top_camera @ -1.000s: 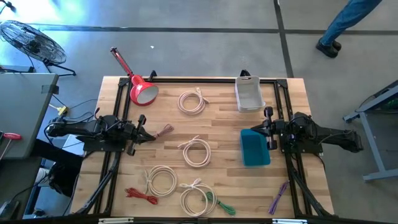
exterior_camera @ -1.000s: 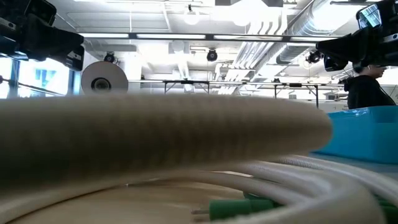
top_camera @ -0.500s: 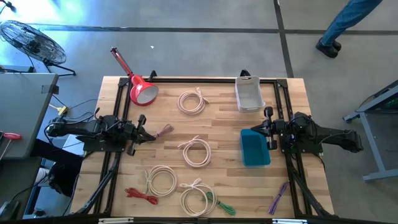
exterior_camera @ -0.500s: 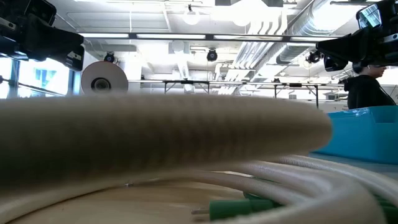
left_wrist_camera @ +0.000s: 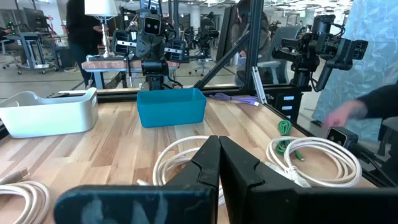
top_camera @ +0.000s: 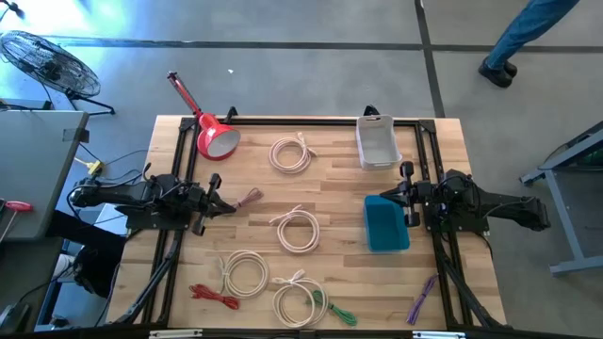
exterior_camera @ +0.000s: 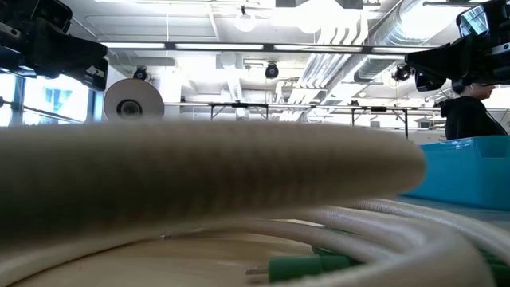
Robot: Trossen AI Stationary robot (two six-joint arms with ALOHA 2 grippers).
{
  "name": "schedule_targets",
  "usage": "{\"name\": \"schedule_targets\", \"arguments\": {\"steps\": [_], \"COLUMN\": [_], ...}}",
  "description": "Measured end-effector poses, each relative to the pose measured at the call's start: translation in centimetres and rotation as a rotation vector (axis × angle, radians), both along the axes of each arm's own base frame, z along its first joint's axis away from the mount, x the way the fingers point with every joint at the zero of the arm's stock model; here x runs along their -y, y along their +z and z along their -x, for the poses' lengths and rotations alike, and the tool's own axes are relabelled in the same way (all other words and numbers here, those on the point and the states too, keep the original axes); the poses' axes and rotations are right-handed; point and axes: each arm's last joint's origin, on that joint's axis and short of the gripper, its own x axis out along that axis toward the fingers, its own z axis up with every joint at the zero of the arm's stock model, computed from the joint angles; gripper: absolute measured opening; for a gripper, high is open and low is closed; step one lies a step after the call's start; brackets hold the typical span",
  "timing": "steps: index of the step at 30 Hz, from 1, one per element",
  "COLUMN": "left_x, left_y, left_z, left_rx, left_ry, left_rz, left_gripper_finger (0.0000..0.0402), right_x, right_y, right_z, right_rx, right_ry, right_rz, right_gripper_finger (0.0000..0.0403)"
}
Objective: Pick & Place USB Port
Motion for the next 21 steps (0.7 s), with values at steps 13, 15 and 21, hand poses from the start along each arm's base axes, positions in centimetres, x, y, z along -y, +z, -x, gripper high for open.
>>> {"name": "schedule_targets", "arguments": {"steps": [13, 15, 21], "left_x": [0.0, 0.0, 0.01], "left_y": [0.0, 0.02, 0.05], "left_z": [0.0, 0.0, 0.0], "left_rx": [0.0, -0.001, -0.003], "left_ry": [0.0, -0.001, -0.003], "left_rz": [0.001, 0.024, 0.045], "left_gripper_finger": [0.0001, 0.0001, 0.0001], "right_x": [0.0, 0.0, 0.0], "right_y": [0.0, 0.0, 0.01], "right_z": [0.0, 0.0, 0.0], "right_rx": [0.0, 0.0, 0.001], "right_ry": [0.0, 0.0, 0.0], "right_rz": [0.0, 0.001, 0.0], "right_gripper_finger": [0.0, 0.0, 0.0]}}
